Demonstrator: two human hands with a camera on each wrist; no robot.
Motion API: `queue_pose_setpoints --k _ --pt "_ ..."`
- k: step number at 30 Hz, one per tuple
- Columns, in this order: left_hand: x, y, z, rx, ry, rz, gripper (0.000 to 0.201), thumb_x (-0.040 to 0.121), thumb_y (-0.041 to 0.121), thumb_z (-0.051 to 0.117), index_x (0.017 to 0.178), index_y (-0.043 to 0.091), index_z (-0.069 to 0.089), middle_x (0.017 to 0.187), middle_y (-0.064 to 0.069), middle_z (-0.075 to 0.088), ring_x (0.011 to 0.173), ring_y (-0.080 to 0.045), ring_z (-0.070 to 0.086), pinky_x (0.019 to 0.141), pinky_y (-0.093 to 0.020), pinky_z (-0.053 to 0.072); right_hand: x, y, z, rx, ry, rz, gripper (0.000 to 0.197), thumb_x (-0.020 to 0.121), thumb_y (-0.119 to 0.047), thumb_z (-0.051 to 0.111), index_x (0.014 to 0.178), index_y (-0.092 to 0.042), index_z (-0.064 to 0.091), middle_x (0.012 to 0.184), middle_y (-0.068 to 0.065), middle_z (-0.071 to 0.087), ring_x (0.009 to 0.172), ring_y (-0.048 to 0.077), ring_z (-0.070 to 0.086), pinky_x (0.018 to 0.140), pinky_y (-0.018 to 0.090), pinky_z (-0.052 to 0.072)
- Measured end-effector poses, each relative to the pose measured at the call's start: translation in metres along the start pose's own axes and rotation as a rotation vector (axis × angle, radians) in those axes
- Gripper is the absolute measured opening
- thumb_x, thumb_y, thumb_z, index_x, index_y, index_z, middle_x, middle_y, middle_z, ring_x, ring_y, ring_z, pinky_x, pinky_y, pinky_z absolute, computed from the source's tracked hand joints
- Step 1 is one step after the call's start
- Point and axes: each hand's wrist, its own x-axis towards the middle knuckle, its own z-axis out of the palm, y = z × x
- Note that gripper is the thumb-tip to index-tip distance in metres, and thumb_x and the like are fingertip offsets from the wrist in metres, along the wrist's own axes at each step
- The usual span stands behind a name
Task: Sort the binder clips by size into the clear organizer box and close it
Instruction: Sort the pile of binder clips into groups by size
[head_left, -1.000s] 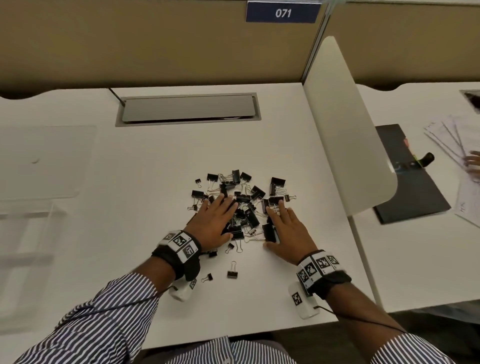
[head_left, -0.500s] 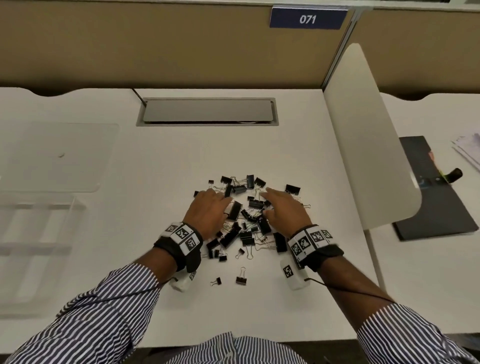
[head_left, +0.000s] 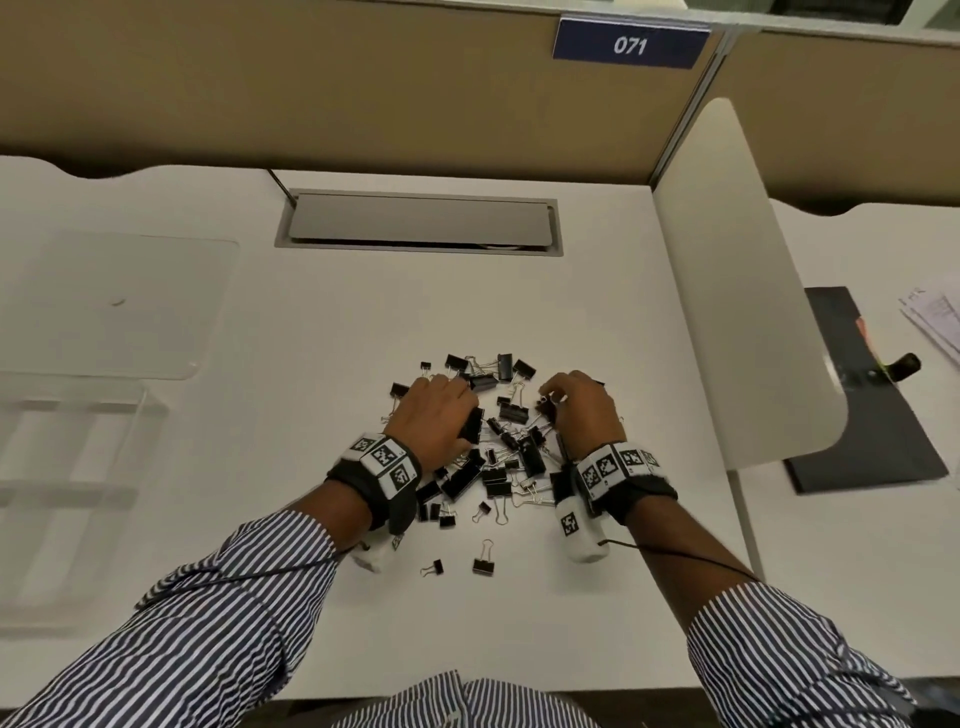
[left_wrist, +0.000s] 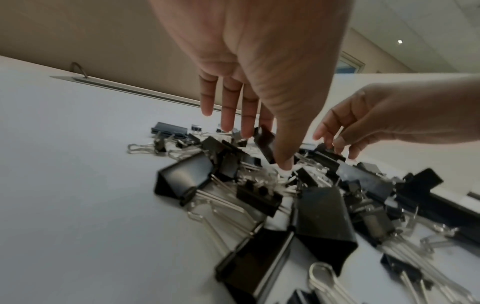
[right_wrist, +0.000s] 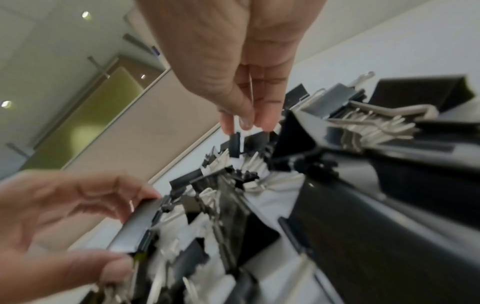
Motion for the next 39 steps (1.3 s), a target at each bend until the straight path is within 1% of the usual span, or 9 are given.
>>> queue_pose_setpoints --k 4,8,13,18,23,28,34,37,39 --pt "-0.017 -0.017 -0.006 -0.113 0.102 -0.042 0.054 0.075 0.039 0.075 0.121 0.019 0.058 0.112 -0.002 0.06 0.096 -0.025 0.055 0.084 -0.039 0.044 -0.001 0.0 -0.006 0.04 0.022 0.062 0.033 0.086 -0.001 0.055 0.102 -0.026 0.071 0.103 -0.003 0.065 0.093 0.018 0.062 0.082 0.032 0.05" --pt "-0.04 -0.045 -0.009 -0.245 0.215 -0.11 0.051 0.068 0.029 0.083 0.113 0.014 0.066 0.099 -0.005 0.068 0.083 -0.028 0.062 0.076 -0.039 0.049 -0.004 -0.023 -0.004 0.085 0.038 -0.029 0.02 0.091 -0.014 0.058 0.102 -0.028 0.069 0.102 -0.005 0.065 0.087 0.014 0.061 0.078 0.03 0.049" --pt "-0.076 -0.093 0.001 -0.363 0.27 -0.349 0.045 0.071 0.029 0.083 0.111 0.014 0.067 0.099 -0.006 0.069 0.086 -0.031 0.065 0.076 -0.039 0.048 -0.003 -0.064 0.01 0.094 0.008 -0.126 0.02 0.091 -0.015 0.058 0.106 -0.023 0.07 0.112 -0.003 0.068 0.093 0.015 0.063 0.081 0.03 0.049" --pt "-0.105 -0.124 0.008 -0.455 0.232 -0.665 0.039 0.078 0.03 0.076 0.111 0.012 0.065 0.107 -0.009 0.066 0.099 -0.033 0.062 0.08 -0.039 0.047 0.003 -0.101 0.03 -0.061 -0.134 -0.231 0.037 0.091 -0.012 0.058 0.126 -0.023 0.063 0.13 0.0 0.062 0.12 0.02 0.055 0.097 0.038 0.049" --pt "-0.116 -0.144 0.019 -0.332 0.144 -0.744 0.042 0.078 0.037 0.071 0.105 0.007 0.059 0.104 -0.014 0.059 0.095 -0.037 0.058 0.074 -0.043 0.047 0.007 -0.131 0.049 -0.114 -0.137 -0.255 0.036 0.089 -0.013 0.059 0.123 -0.023 0.066 0.125 0.001 0.063 0.12 0.023 0.054 0.094 0.039 0.05" --pt "-0.115 -0.151 0.025 -0.242 0.096 -0.652 0.065 0.077 0.048 0.073 0.123 0.007 0.053 0.121 -0.013 0.053 0.107 -0.035 0.051 0.082 -0.045 0.046 0.008 -0.145 0.052 -0.108 -0.143 -0.226 0.034 0.09 -0.017 0.059 0.123 -0.024 0.065 0.124 0.0 0.064 0.122 0.022 0.053 0.097 0.04 0.049" --pt "-0.092 -0.126 0.026 -0.315 0.135 -0.251 0.078 0.086 0.053 0.063 0.148 0.014 0.036 0.156 -0.011 0.032 0.146 -0.029 0.024 0.118 -0.046 0.021 -0.014 -0.121 0.038 -0.093 -0.081 -0.17 0.041 0.093 -0.022 0.059 0.134 -0.027 0.055 0.134 0.0 0.058 0.124 0.02 0.053 0.096 0.04 0.05" --pt "-0.076 -0.099 0.022 -0.316 0.066 -0.054 0.085 0.09 0.057 0.055 0.155 0.016 0.02 0.162 -0.004 0.015 0.151 -0.021 0.005 0.122 -0.044 0.009 -0.033 -0.095 0.028 -0.068 -0.067 -0.114 0.051 0.094 -0.025 0.059 0.142 -0.032 0.043 0.142 -0.003 0.053 0.126 0.02 0.05 0.101 0.04 0.047" --pt "-0.067 -0.077 0.02 -0.335 0.023 0.038 0.086 0.089 0.058 0.056 0.155 0.017 0.019 0.162 -0.002 0.016 0.151 -0.02 0.006 0.122 -0.045 0.011 -0.047 -0.073 0.02 -0.072 -0.065 -0.084 0.054 0.093 -0.025 0.058 0.143 -0.033 0.041 0.145 -0.003 0.049 0.129 0.021 0.047 0.102 0.04 0.046"
